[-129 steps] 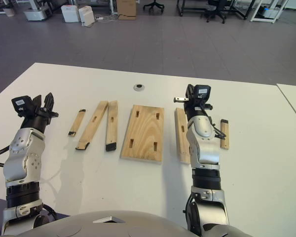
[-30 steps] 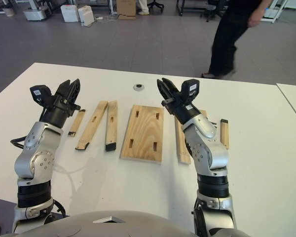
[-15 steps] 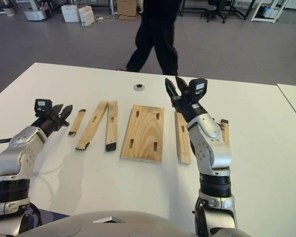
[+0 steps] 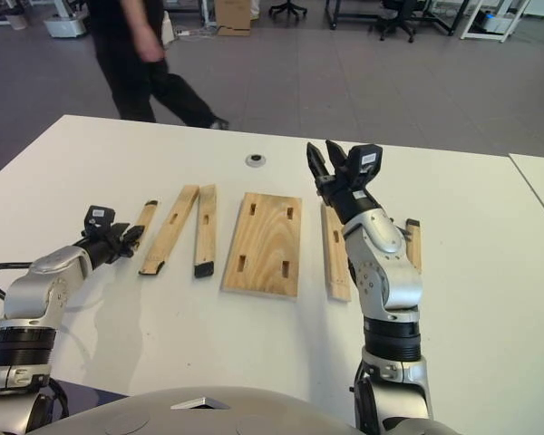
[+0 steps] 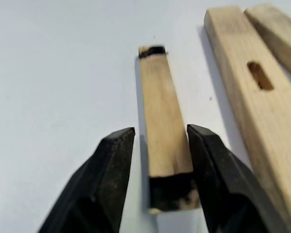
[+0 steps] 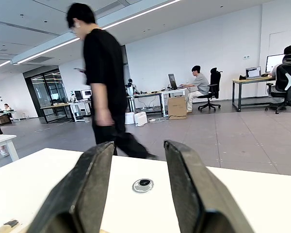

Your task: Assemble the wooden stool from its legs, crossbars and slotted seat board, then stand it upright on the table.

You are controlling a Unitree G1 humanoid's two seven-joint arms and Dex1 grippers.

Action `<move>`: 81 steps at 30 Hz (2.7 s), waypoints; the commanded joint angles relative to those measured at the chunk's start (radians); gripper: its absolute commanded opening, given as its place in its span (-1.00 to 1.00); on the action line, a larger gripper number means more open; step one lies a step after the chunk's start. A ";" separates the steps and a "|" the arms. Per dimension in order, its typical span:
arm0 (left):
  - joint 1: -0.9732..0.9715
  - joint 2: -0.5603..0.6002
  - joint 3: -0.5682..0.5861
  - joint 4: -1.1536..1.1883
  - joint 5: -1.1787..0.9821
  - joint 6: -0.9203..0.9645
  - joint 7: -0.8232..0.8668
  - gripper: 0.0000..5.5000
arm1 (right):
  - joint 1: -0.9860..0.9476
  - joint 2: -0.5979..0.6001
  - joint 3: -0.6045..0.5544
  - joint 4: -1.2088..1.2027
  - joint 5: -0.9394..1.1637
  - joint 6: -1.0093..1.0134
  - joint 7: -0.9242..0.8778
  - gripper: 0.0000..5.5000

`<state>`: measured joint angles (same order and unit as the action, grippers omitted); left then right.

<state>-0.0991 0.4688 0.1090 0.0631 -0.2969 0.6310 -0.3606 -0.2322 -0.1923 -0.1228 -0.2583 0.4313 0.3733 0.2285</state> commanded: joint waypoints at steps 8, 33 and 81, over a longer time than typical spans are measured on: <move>0.105 0.001 -0.038 0.075 0.048 -0.014 -0.045 -0.53 | -0.013 0.011 -0.024 -0.004 -0.007 0.001 -0.031 -0.28; -0.229 -0.039 -0.085 -0.290 0.004 -0.275 -0.156 -0.53 | -0.170 0.155 -0.101 -0.047 0.439 0.227 -0.113 -0.28; -0.102 -0.131 -0.112 -0.357 -0.006 -0.289 -0.136 -0.17 | -0.290 0.056 -0.149 0.084 0.472 0.178 -0.342 -0.85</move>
<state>-0.2470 0.3177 -0.0392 -0.3009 -0.3054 0.3237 -0.5105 -0.5092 -0.0892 -0.2740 -0.1926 0.9964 0.5961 -0.1191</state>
